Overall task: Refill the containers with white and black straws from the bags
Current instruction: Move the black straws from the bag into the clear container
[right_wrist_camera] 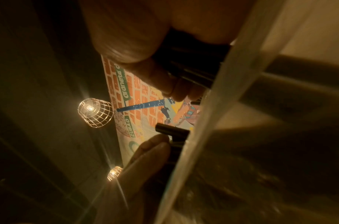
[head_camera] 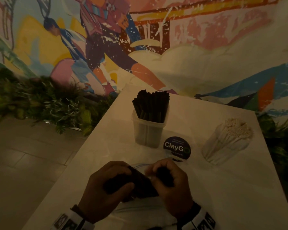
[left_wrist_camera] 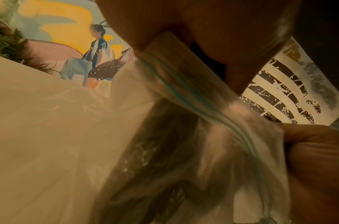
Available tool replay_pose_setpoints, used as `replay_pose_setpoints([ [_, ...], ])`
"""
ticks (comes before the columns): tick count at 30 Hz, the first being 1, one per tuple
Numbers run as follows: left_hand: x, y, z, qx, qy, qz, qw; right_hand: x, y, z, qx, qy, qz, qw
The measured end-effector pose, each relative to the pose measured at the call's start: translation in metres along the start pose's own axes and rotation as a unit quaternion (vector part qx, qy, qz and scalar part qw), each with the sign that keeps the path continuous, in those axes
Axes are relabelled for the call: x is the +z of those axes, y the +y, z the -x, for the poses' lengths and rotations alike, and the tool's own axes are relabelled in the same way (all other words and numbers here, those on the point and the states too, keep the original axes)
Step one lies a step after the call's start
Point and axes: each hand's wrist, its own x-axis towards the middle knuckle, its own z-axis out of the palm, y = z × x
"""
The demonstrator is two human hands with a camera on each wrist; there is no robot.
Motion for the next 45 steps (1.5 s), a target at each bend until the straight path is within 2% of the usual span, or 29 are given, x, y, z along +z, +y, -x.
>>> replay_pose_setpoints([
  [7,-0.002,-0.002,-0.001,0.003,0.01,0.003,1.0,-0.012,-0.019,-0.005,-0.063,0.07,-0.051,0.994],
  [13,0.0,-0.001,-0.003,-0.002,0.009,0.0,1.0,-0.023,-0.03,-0.013,-0.108,0.109,-0.018,0.988],
  [16,0.0,0.0,-0.003,-0.004,0.005,-0.009,1.0,-0.025,-0.02,-0.015,-0.092,0.104,0.007,0.99],
  [21,-0.001,0.0,-0.003,-0.013,-0.002,-0.017,1.0,-0.027,0.004,-0.007,-0.009,0.087,0.046,0.995],
  [26,-0.002,0.0,-0.002,-0.012,-0.011,-0.018,1.0,-0.027,-0.004,-0.005,-0.049,0.119,0.065,0.99],
  [28,-0.002,-0.001,-0.002,-0.013,-0.01,-0.009,1.0,-0.026,0.002,-0.005,-0.039,0.104,0.071,0.991],
  [31,-0.002,-0.001,-0.002,-0.015,-0.012,-0.007,1.0,-0.02,0.02,-0.005,0.013,0.065,0.07,0.995],
  [36,-0.002,-0.002,-0.001,-0.021,-0.01,-0.02,1.0,-0.015,0.031,-0.008,0.001,0.037,0.084,0.996],
  [40,-0.003,0.001,0.0,-0.019,-0.011,-0.019,1.0,-0.013,0.051,-0.008,0.06,0.01,0.184,0.981],
  [45,-0.004,-0.001,0.001,-0.025,-0.008,-0.013,1.0,-0.01,0.055,-0.009,0.071,0.001,0.179,0.981],
])
